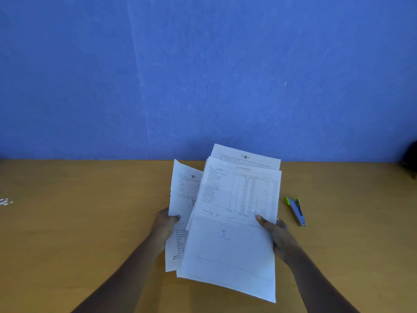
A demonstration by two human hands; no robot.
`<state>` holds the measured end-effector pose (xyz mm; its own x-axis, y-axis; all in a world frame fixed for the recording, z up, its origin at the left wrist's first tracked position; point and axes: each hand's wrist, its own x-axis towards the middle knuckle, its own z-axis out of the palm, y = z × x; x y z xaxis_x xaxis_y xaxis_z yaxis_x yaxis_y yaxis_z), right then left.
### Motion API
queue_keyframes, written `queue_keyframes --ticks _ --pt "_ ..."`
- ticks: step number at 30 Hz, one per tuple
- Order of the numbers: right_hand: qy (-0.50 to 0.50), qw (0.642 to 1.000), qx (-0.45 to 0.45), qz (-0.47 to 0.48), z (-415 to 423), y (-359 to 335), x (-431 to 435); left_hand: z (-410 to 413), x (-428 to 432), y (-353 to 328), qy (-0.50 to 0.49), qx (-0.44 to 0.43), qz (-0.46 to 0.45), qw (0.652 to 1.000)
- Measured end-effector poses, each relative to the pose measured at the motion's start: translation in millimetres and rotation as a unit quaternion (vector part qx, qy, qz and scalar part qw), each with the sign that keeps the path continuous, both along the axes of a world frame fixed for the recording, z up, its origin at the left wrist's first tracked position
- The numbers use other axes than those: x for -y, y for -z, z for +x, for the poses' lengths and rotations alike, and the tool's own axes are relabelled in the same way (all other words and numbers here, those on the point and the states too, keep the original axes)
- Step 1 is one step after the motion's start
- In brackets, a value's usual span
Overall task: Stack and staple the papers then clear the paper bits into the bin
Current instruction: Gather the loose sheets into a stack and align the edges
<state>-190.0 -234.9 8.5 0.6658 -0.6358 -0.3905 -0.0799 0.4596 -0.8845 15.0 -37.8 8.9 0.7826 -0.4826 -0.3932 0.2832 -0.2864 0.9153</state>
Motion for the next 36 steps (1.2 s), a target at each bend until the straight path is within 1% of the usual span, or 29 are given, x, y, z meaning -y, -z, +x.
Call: queue_keyframes --ticks 3,9,13,15,18,23,29,33,36 --pt "-0.009 1.000 0.000 -0.002 9.2 -5.1 -5.3 2.8 -2.1 -2.7 -0.001 0.013 -0.016 1.000" --pt "-0.047 0.999 0.005 -0.023 25.3 -18.5 -12.7 2.2 -5.4 -13.4 0.005 -0.010 -0.069 0.998" --pt "-0.057 0.998 0.006 -0.026 33.7 -22.3 -18.5 0.8 -4.5 -21.7 0.047 -0.006 -0.070 0.996" --pt "-0.063 0.998 -0.001 -0.028 37.1 -22.2 -21.2 0.0 -2.1 -26.1 0.058 -0.004 -0.094 0.994" --pt "-0.057 0.998 -0.009 -0.033 40.8 -21.1 -24.4 2.7 -0.8 -26.1 0.061 0.016 -0.111 0.992" --pt "-0.055 0.997 -0.024 -0.045 40.0 -18.7 -24.8 1.2 -1.8 -31.0 0.069 0.024 -0.127 0.989" --pt "-0.061 0.995 -0.037 -0.077 36.9 -18.5 -24.3 -1.2 -5.9 -48.5 0.115 0.043 -0.150 0.981" --pt "-0.098 0.993 -0.040 -0.051 35.1 -24.0 -26.8 -1.2 -7.6 -64.2 0.138 0.055 -0.159 0.976" --pt "-0.127 0.992 -0.016 -0.014 34.8 -29.7 -29.1 -1.3 -9.7 -75.5 0.156 0.064 -0.164 0.972"
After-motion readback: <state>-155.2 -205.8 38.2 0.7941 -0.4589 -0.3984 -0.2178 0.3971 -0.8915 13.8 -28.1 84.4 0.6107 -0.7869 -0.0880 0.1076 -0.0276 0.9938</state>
